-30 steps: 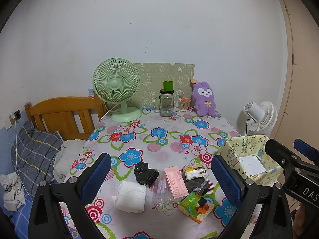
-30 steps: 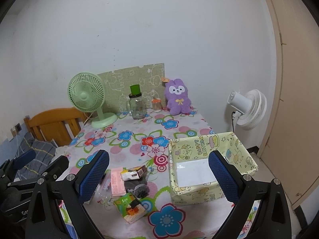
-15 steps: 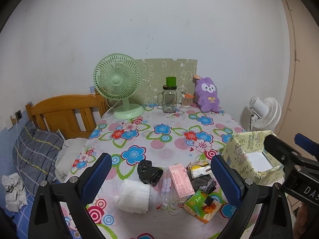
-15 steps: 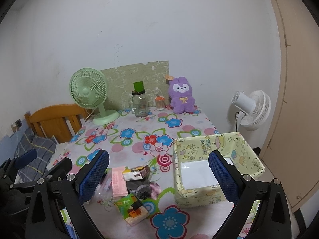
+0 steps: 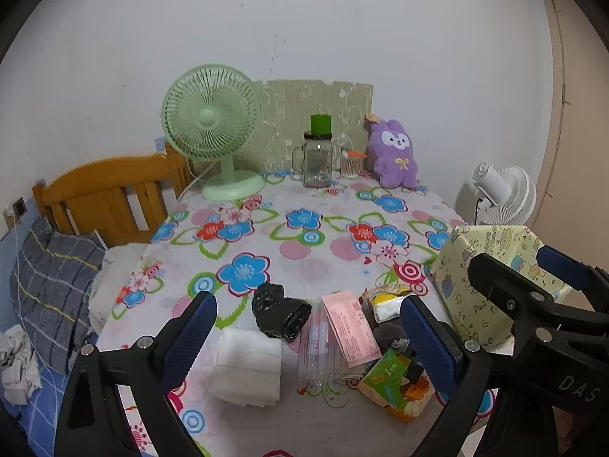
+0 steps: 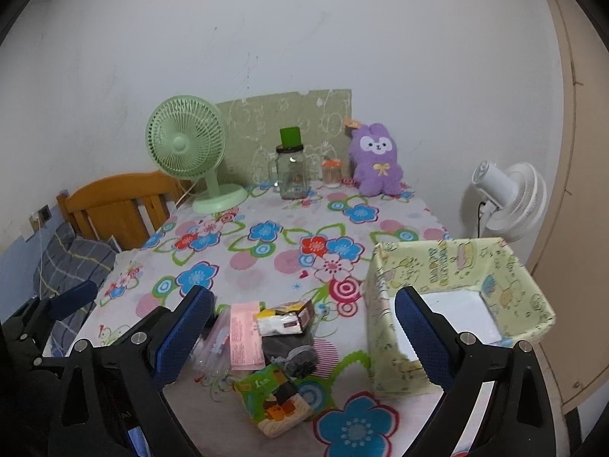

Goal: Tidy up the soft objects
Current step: 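Reach the left tool to the straw bag while the right tool reaches the yellow packet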

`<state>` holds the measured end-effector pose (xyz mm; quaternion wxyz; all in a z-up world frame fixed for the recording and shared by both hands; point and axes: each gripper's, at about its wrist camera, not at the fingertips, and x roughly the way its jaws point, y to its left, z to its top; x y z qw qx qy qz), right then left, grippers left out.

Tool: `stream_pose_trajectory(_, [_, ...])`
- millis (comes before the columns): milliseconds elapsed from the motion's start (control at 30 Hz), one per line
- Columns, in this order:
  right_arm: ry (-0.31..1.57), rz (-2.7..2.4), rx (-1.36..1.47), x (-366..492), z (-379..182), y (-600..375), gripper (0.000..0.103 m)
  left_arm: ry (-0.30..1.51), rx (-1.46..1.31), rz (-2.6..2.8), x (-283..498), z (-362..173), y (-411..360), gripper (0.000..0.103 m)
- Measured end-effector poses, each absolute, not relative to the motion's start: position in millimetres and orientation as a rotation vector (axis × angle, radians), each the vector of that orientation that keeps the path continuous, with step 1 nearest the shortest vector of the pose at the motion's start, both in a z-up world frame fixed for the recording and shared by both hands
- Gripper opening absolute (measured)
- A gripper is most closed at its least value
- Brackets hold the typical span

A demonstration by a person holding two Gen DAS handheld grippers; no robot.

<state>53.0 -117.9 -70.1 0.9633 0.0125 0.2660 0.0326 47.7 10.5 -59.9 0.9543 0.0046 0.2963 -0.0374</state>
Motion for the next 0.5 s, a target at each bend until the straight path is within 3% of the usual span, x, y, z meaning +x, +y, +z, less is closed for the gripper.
stream_pose_trajectory(500, [0.652, 0.077, -0.001, 95.6, -112.0, -96.1, 0.094, 0.717, -0.008, -0.101, 83.3, -101.8, 13.1, 0.095])
